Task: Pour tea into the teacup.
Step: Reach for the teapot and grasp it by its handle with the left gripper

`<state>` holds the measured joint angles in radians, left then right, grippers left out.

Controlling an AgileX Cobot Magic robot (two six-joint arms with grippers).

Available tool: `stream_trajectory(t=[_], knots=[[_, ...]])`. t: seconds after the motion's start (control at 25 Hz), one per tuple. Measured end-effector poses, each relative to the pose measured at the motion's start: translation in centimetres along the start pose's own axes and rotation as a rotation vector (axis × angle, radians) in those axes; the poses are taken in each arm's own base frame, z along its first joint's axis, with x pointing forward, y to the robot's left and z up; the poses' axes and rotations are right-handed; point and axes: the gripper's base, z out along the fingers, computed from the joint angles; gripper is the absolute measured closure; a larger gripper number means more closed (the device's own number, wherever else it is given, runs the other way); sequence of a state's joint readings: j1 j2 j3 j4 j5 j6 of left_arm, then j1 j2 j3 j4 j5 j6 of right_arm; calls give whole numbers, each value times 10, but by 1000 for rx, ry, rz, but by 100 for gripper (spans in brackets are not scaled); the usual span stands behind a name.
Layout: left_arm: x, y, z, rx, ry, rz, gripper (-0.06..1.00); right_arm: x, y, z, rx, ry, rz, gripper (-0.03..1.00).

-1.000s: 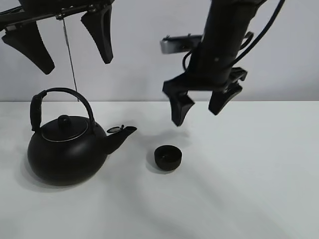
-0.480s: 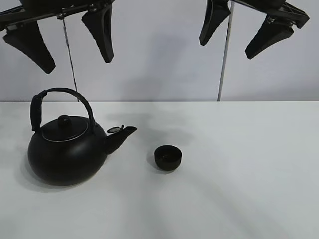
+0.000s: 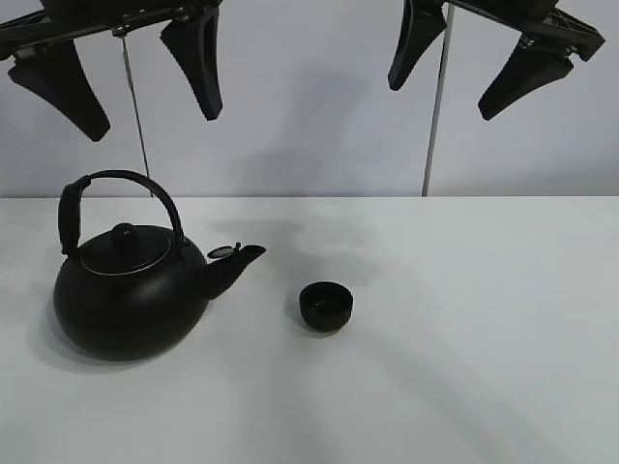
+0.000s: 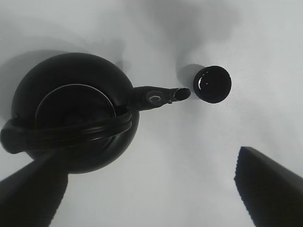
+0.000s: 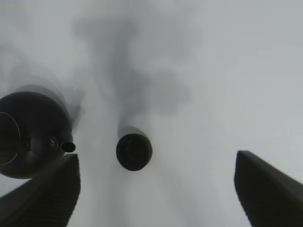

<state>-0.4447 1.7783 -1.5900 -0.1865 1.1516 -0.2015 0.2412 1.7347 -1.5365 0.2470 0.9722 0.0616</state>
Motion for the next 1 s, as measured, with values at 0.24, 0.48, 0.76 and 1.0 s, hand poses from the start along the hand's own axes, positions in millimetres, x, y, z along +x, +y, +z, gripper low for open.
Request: stream_trajectory(t=[0.24,0.48,0.76,1.0], knots=[[-2,0,0,5,-24,0,26,1,0,0,0,6,17,36],[-2,0,0,5,-26,0,26,5,-2,9,8,70,21,36],[-2,0,0,5,-26,0,26,5,-4,17,12,97,26,36],[-6,0,0,0,-63,17,26,5,-4,17,11,94,26,36]])
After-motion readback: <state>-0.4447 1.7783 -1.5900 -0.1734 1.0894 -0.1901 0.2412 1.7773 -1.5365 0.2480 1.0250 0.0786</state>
